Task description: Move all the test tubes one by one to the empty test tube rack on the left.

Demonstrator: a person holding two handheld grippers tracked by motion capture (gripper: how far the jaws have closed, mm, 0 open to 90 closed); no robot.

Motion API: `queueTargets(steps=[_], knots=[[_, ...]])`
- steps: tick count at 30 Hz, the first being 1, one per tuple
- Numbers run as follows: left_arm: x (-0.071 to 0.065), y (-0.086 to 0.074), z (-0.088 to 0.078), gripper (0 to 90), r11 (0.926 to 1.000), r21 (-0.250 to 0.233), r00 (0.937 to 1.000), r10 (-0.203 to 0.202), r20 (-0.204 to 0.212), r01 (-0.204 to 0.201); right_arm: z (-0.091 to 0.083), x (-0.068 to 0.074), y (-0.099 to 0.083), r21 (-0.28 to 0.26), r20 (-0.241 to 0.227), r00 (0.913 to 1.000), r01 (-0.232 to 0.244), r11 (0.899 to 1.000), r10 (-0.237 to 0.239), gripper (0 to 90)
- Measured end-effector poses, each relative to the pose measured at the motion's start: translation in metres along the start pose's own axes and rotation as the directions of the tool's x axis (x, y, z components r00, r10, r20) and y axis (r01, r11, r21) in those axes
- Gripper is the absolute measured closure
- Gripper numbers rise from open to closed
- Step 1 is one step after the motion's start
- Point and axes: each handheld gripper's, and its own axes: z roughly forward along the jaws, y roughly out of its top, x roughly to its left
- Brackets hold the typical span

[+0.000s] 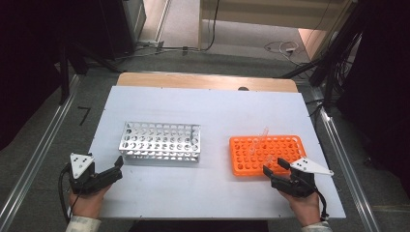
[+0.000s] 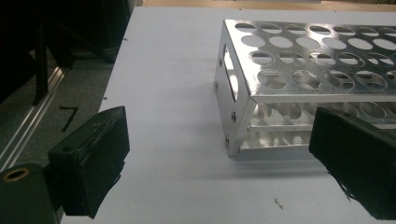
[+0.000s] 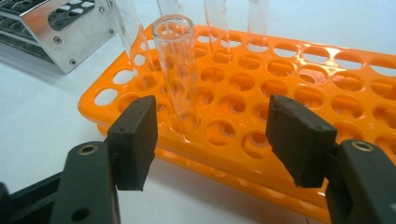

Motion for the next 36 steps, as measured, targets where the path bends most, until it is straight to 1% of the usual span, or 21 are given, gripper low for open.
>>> queueTargets(steps=[2,3,4,5,7,9,13,16,17,20,21,26,32,34,36], knots=[[0.0,0.0,0.0,4.9,1.0,-0.001,1.0,0.002,0.001,-0.002,0.002,0.001,0.001,-0.002,-0.004,1.0,0.002,1.0,-0.002,36.7],[0.0,0.0,0.0,4.9,1.0,-0.001,1.0,0.002,0.001,-0.002,0.002,0.001,0.001,-0.002,-0.004,1.0,0.002,1.0,-0.002,36.7],[0.0,0.0,0.0,4.9,1.0,-0.001,1.0,0.002,0.001,-0.002,0.003,0.002,0.001,-0.005,-0.008,0.9999,0.007,1.0,-0.007,38.3],[0.0,0.0,0.0,4.9,1.0,-0.001,1.0,0.001,0.001,-0.001,0.004,0.003,0.001,-0.004,-0.011,0.9999,0.012,1.0,-0.012,41.9],[0.0,0.0,0.0,4.9,1.0,0.0,1.0,0.001,0.001,-0.001,0.005,0.004,0.001,-0.003,-0.01,0.9997,0.02,1.0,-0.02,43.6],[-0.001,0.0,0.0,4.9,1.0,0.001,1.0,0.002,0.001,-0.002,0.007,0.006,0.001,-0.003,-0.011,0.9994,0.032,0.999,-0.032,50.5],[0.0,0.0,0.0,4.9,1.0,0.0,1.0,0.003,0.003,-0.003,0.01,0.008,0.002,-0.006,-0.016,0.999,0.041,0.999,-0.041,58.6],[0.0,0.0,0.0,4.9,1.0,0.001,1.0,0.002,0.002,-0.002,0.011,0.01,0.002,-0.004,-0.017,0.9986,0.05,0.999,-0.05,63.9],[0.0,0.0,0.0,4.9,1.0,0.001,1.0,0.002,0.003,-0.002,0.011,0.01,0.002,-0.004,-0.017,0.9986,0.05,0.999,-0.05,63.9],[0.0,0.0,0.0,5.0,1.0,0.002,1.0,0.001,0.006,-0.001,0.013,0.01,0.002,0.004,-0.021,0.9981,0.058,0.998,-0.057,67.9],[0.0,0.0,0.0,5.0,1.0,0.002,1.0,0.0,0.007,0.0,0.013,0.011,0.002,0.006,-0.02,0.9979,0.062,0.998,-0.062,71.4],[-0.001,0.0,0.0,4.9,1.0,0.002,1.0,0.002,0.009,-0.002,0.014,0.012,0.003,0.004,-0.011,0.9972,0.075,0.997,-0.075,72.8],[-0.001,0.0,0.0,5.0,1.0,0.002,1.0,0.003,0.009,-0.003,0.008,0.014,0.006,-0.03,0.01,0.9959,0.091,0.995,-0.09,73.3],[-0.001,0.0,0.0,4.9,1.0,0.003,1.0,0.003,0.009,-0.004,0.007,0.014,0.007,-0.038,0.01,0.9954,0.096,0.995,-0.096,73.3],[-0.001,0.0,0.0,4.9,1.0,0.003,1.0,0.004,0.009,-0.004,0.002,0.016,0.01,-0.049,0.022,0.9943,0.106,0.993,-0.105,73.5]])
